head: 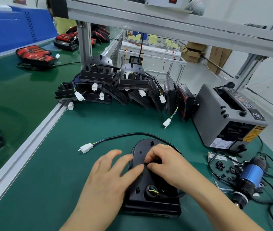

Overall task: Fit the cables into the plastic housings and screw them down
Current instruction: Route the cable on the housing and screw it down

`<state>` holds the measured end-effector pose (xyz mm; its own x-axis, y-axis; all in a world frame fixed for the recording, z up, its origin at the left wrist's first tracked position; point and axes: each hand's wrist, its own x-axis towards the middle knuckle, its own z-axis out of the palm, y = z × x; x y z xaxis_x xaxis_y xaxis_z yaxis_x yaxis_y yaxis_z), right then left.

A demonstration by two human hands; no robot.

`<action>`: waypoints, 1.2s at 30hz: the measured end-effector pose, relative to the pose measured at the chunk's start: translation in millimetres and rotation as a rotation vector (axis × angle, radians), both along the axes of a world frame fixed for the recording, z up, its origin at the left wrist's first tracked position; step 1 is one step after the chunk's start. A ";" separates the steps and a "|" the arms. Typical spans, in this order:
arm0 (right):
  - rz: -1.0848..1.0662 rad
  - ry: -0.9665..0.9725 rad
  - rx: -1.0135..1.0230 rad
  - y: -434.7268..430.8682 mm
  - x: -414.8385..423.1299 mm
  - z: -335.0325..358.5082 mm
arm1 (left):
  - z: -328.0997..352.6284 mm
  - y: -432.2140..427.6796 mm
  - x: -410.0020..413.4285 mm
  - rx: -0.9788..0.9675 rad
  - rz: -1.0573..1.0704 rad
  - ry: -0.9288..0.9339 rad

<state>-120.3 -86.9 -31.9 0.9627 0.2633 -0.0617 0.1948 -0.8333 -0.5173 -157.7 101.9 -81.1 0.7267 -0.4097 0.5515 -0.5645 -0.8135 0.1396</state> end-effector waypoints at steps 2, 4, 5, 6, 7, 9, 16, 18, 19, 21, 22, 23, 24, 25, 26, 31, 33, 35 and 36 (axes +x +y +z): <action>0.021 -0.022 0.009 -3.6 -2.3 -1.8 | -3.0 -0.7 1.2 0.058 -0.014 0.003; 0.041 -0.056 0.014 -7.2 -6.1 -5.0 | -5.7 0.5 2.2 0.083 -0.016 0.011; 0.047 -0.081 0.005 -9.7 -8.2 -7.0 | -7.0 1.1 2.9 0.087 -0.016 0.009; 0.050 -0.114 -0.015 -12.6 -10.5 -9.0 | -8.0 1.0 3.0 0.088 -0.015 0.006; 0.052 -0.154 -0.040 -15.9 -12.9 -10.9 | -8.9 0.1 2.6 0.094 -0.014 0.003; 0.065 -0.223 -0.090 -23.6 -19.1 -14.8 | -12.1 -2.3 1.2 0.110 -0.009 -0.001; 0.032 -0.343 -0.087 -40.9 -47.8 -28.4 | -7.7 -7.4 0.5 0.061 0.056 0.017; -0.026 -0.393 -0.051 -44.0 -53.8 -30.3 | -5.5 -5.2 -0.3 0.058 0.047 0.043; -0.070 -0.426 -0.045 -46.1 -56.4 -31.8 | -3.8 -2.4 0.9 0.044 0.036 0.087; -0.210 -0.455 -0.054 -49.7 -61.4 -31.7 | 1.5 2.3 2.9 -0.026 0.054 0.245; -0.282 -0.453 -0.091 -50.0 -63.2 -28.6 | 4.1 4.0 3.2 -0.066 0.118 0.320; -0.328 -0.410 -0.151 -49.0 -64.2 -24.6 | 4.7 4.2 4.2 -0.077 0.187 0.401; -0.343 -0.312 -0.222 -46.2 -64.0 -20.8 | 4.2 2.2 4.9 -0.038 0.249 0.483; -0.341 -0.219 -0.286 -45.0 -62.9 -19.9 | 3.5 -1.3 3.4 0.026 0.265 0.511; -0.339 -0.164 -0.314 -43.4 -61.9 -19.8 | 4.1 -6.8 0.8 0.073 0.260 0.531; -0.346 -0.072 -0.255 -31.2 -57.9 -17.8 | 4.0 -17.6 -8.6 -0.087 0.263 0.774; -0.361 -0.056 -0.195 -29.2 -57.4 -17.6 | 7.9 -16.7 -13.7 -0.329 0.230 0.888; -0.349 -0.048 -0.148 -26.9 -57.0 -17.6 | 13.3 -16.9 -18.4 -0.563 0.202 0.993; -0.344 -0.049 -0.116 -25.9 -56.6 -17.7 | 15.3 -17.1 -19.7 -0.669 0.173 1.039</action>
<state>-176.9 -112.8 -49.6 0.9963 -0.0822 -0.0241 -0.0849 -0.9070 -0.4126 -177.4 84.8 -65.8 0.9595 -0.1259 -0.2520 0.1678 -0.4632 0.8703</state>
